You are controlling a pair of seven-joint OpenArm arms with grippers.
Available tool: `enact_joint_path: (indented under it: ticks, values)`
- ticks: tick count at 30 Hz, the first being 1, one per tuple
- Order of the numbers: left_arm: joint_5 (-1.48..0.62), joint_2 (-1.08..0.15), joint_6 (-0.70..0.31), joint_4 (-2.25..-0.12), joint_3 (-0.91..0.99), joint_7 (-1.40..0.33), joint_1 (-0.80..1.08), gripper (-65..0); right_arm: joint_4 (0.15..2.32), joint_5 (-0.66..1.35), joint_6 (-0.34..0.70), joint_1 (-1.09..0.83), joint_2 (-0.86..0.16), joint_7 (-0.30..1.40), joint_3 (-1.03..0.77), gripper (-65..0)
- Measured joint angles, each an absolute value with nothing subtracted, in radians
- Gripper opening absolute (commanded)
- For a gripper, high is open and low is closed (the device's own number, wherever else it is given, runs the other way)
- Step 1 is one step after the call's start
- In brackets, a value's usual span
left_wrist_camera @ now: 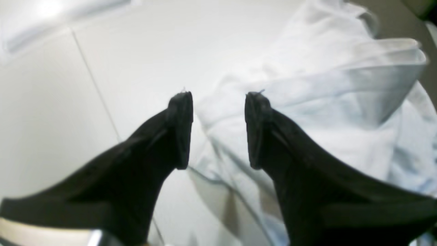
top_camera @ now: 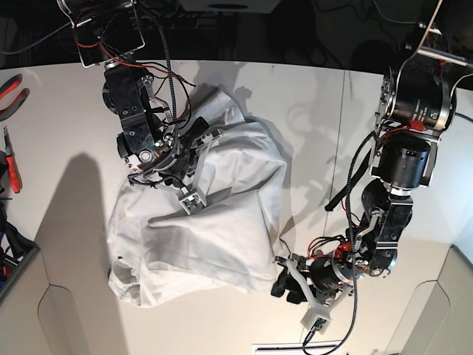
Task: Layout the t-shirt on the table in an organized manner, then fold the t-shirt properly
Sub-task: 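Grasp the shirt edge with the left gripper and pull it away from the right gripper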
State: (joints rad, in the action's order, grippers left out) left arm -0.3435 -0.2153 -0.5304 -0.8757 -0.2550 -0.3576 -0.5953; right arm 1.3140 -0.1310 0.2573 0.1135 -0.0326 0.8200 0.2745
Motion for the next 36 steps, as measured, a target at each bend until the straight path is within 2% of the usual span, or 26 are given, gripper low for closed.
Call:
enact_joint_path:
  ticks: [5,13,15,18,30,31,32,33,34,36]
  values:
    - [-0.458,-0.197,-0.544,-0.653,-0.257,-0.305,-0.64,-36.2,1.314,-0.131,0.257,0.113,-0.033,0.82,0.274,-65.0]
    - [-0.479,-0.137,-0.566,-0.629,-0.257,-0.306,-0.643,-38.2,1.314,-0.131,0.257,0.113,-0.033,0.82,0.274,-65.0]
    - [-0.48,-0.127,-0.569,-0.629,-0.257,-0.31,-0.643,-46.1,1.314,-0.131,0.257,0.113,-0.033,0.82,0.274,-65.0]
    - [-0.482,-0.13,-0.569,-0.629,-0.257,-0.314,-0.643,-65.0,1.314,-0.132,0.257,0.113,-0.033,0.82,0.274,-65.0]
    - [-0.471,-0.192,-0.569,-0.63,-0.255,-0.331,-0.643,-65.0,1.314,-0.132,0.257,0.113,-0.033,0.82,0.274,-65.0]
    - [-0.45,-0.194,-0.569,-0.63,-0.255,-0.326,-0.643,-56.4,1.314,-0.132,0.257,0.113,-0.033,0.819,0.274,-65.0]
    - [-0.427,-0.194,-0.569,-0.63,-0.255,-0.312,-0.643,-45.1,1.314,-0.132,0.257,0.113,-0.033,0.819,0.274,-65.0]
    - [-0.413,-0.191,-0.569,-0.63,-0.256,-0.3,-0.643,-37.2,1.314,-0.132,0.257,0.113,-0.033,0.819,0.274,-65.0]
    - [-0.41,-0.185,-0.569,-0.63,-0.256,-0.295,-0.643,-34.0,1.314,-0.132,0.257,0.113,-0.033,0.819,0.274,-65.0]
    - [-0.413,-0.176,-0.546,-0.63,-0.256,-0.294,-0.643,-33.6,1.314,-0.132,0.257,0.113,-0.033,0.819,0.274,-65.0]
